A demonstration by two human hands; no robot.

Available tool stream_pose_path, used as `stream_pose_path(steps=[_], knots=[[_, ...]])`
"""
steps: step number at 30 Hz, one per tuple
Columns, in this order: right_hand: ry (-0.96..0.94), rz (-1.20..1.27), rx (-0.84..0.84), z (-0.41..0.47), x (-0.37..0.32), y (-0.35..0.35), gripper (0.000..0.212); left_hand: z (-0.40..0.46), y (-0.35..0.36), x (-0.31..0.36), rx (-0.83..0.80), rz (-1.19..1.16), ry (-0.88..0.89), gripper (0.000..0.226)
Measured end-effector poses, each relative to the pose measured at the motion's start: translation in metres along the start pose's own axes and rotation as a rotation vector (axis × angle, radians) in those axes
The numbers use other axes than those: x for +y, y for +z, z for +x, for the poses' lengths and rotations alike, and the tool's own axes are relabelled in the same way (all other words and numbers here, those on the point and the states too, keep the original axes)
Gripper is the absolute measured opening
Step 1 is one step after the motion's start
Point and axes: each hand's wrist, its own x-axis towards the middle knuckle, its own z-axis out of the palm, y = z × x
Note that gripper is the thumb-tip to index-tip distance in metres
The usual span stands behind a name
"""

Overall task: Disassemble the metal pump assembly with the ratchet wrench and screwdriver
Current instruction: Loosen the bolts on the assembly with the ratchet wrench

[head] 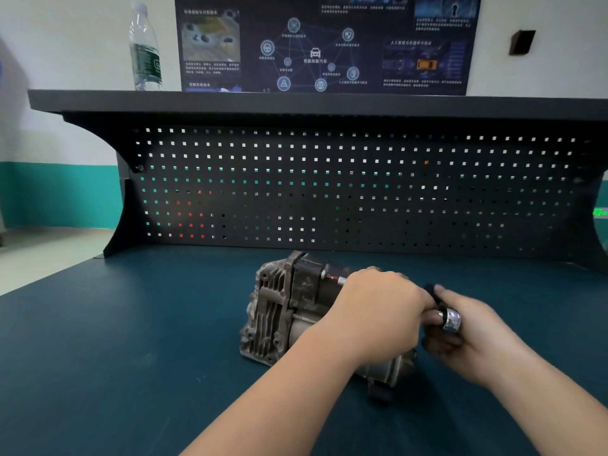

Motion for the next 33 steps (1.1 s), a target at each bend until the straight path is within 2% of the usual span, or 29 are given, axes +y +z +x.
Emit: stream_pose_path(steps=[1,2,6,8,10,13,14,15,16,19,21,23,26,27,28,29,30,33], knots=[[-0.001,-0.017,-0.004,0.000,-0.002,0.000,0.032,0.000,-0.001,0.000,-0.002,-0.016,-0.002,0.025],[-0.082,-0.040,0.015,0.000,-0.006,0.000,0.032,0.001,-0.003,-0.001,-0.003,-0.046,-0.007,0.025],[-0.654,-0.227,0.010,-0.002,-0.022,-0.002,0.033,0.001,-0.011,-0.001,-0.041,-0.130,-0.021,0.026],[-0.729,-0.336,0.016,-0.005,-0.022,0.000,0.035,0.000,-0.010,0.001,-0.039,-0.074,-0.013,0.024],[-0.589,-0.278,0.064,-0.004,-0.015,0.000,0.035,-0.001,-0.007,0.002,-0.019,-0.036,-0.008,0.022],[-0.086,-0.011,0.036,-0.001,0.000,-0.001,0.030,-0.001,-0.004,0.003,0.019,0.003,-0.008,0.021],[0.006,0.017,0.006,0.000,0.002,-0.001,0.030,-0.001,-0.004,0.003,0.030,0.010,-0.007,0.021],[0.029,0.020,-0.004,0.000,0.001,-0.001,0.030,-0.001,-0.004,0.003,0.037,0.006,-0.007,0.022],[-0.030,0.010,0.010,0.001,-0.002,-0.001,0.030,0.000,-0.005,0.002,0.037,-0.008,-0.007,0.022],[-0.494,-0.118,0.041,0.003,-0.016,-0.002,0.033,0.000,-0.009,0.002,0.001,-0.061,-0.008,0.024],[-0.666,-0.243,0.026,0.001,-0.020,-0.001,0.037,0.000,-0.011,0.002,-0.020,-0.068,-0.011,0.022],[-0.614,-0.248,0.074,0.001,-0.016,-0.001,0.038,-0.001,-0.012,0.003,-0.006,-0.023,-0.011,0.020],[-0.163,-0.009,0.080,0.002,-0.001,0.000,0.031,-0.002,-0.008,0.005,0.033,0.039,-0.021,0.017],[-0.059,0.037,0.058,0.001,0.001,0.001,0.031,-0.002,-0.007,0.004,0.039,0.044,-0.022,0.018],[-0.038,0.041,0.050,0.001,0.000,0.001,0.031,-0.001,-0.007,0.004,0.034,0.039,-0.018,0.020],[-0.112,0.017,0.055,0.001,-0.004,0.001,0.031,-0.001,-0.008,0.003,0.018,0.017,-0.013,0.022],[-0.274,-0.044,0.069,-0.001,-0.008,0.000,0.032,0.000,-0.010,0.002,-0.007,-0.024,-0.010,0.024],[-0.855,-0.385,0.063,-0.012,-0.023,0.000,0.034,0.001,-0.013,-0.001,-0.061,-0.129,-0.022,0.026]])
